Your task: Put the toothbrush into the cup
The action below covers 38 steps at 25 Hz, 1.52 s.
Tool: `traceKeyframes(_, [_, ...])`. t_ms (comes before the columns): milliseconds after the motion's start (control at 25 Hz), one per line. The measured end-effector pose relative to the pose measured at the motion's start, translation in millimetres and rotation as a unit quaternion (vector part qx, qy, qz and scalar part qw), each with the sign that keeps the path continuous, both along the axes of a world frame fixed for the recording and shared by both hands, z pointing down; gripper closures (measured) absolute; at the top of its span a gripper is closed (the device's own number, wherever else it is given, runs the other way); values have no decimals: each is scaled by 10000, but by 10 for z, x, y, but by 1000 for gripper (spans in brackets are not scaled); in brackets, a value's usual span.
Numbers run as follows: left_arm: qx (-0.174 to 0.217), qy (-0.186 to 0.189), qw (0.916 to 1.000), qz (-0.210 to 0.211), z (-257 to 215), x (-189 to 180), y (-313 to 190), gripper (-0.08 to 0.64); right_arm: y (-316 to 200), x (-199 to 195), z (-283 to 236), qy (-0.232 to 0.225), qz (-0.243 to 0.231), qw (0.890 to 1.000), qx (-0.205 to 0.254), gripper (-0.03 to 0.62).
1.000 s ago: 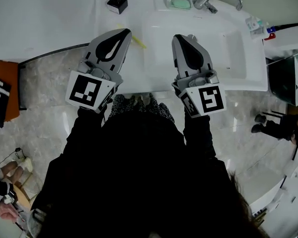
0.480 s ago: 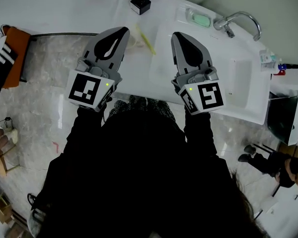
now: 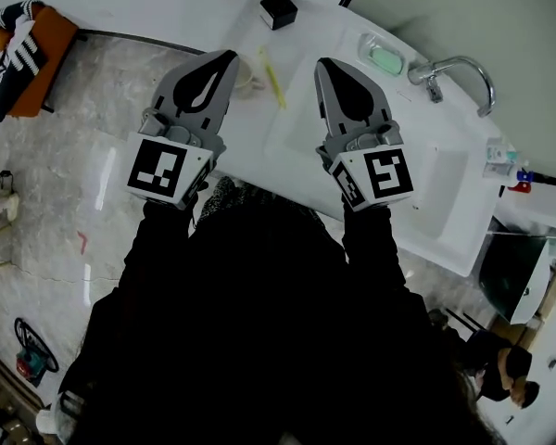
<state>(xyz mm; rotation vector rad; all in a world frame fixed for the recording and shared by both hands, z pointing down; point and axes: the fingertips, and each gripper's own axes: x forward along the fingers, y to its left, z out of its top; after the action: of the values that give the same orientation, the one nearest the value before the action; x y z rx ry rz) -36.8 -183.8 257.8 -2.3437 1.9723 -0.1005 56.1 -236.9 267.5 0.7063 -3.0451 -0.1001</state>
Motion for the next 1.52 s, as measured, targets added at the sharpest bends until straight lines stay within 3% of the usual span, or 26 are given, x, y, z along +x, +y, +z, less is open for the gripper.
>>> traceKeyframes(480, [-62, 103, 9953, -961, 73, -94, 39, 552, -189, -163, 106, 125, -757, 9970, -70, 588])
traceKeyframes(760, [-131, 113, 9936, -1113, 109, -144, 64, 552, -253, -273, 229, 132, -849, 9960, -251, 588])
traceKeyframes(1520, [-305, 167, 9948, -958, 247, -326, -128, 552, -500, -513, 800, 671, -557, 9942, -626, 576])
